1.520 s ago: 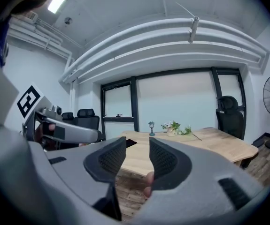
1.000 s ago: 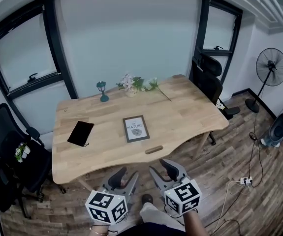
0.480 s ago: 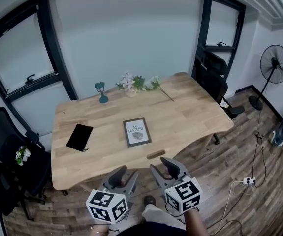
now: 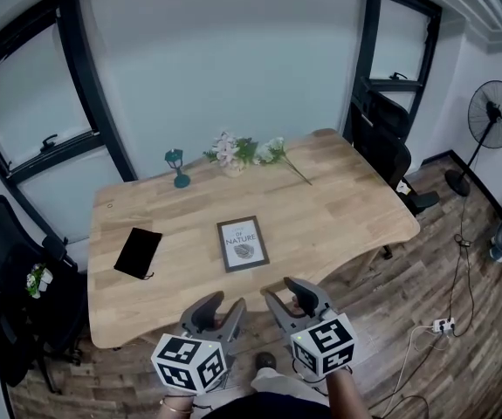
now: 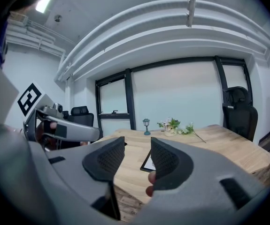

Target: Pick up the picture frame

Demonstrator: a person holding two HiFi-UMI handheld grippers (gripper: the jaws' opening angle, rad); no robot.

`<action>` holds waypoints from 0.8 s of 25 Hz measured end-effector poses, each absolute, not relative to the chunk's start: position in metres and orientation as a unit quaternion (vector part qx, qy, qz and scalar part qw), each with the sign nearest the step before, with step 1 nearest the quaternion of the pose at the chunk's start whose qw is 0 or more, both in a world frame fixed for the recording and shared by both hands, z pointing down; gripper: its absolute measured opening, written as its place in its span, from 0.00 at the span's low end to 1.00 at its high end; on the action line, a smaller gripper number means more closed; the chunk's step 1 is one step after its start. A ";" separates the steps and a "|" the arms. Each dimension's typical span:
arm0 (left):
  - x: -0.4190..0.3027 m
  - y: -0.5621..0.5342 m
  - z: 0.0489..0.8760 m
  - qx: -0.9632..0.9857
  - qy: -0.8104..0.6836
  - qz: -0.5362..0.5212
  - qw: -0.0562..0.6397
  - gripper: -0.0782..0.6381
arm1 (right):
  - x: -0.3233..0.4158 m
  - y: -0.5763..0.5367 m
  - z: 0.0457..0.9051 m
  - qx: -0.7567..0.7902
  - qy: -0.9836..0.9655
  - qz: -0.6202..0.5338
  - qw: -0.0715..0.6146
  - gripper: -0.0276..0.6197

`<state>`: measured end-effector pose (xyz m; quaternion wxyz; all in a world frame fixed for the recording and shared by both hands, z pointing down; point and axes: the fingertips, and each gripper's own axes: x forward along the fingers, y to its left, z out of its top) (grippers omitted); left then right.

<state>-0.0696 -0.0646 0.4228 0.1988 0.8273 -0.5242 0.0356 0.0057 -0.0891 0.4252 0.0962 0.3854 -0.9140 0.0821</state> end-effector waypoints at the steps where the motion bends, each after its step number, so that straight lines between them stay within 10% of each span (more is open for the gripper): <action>1: -0.070 -0.070 0.423 0.827 -0.525 0.035 0.199 0.36 | 0.006 -0.094 0.426 0.384 -0.914 0.083 0.097 0.27; 20: -0.081 -0.141 0.439 0.795 -0.563 0.040 0.220 0.35 | -0.004 -0.175 0.442 0.347 -0.925 0.087 0.125 0.27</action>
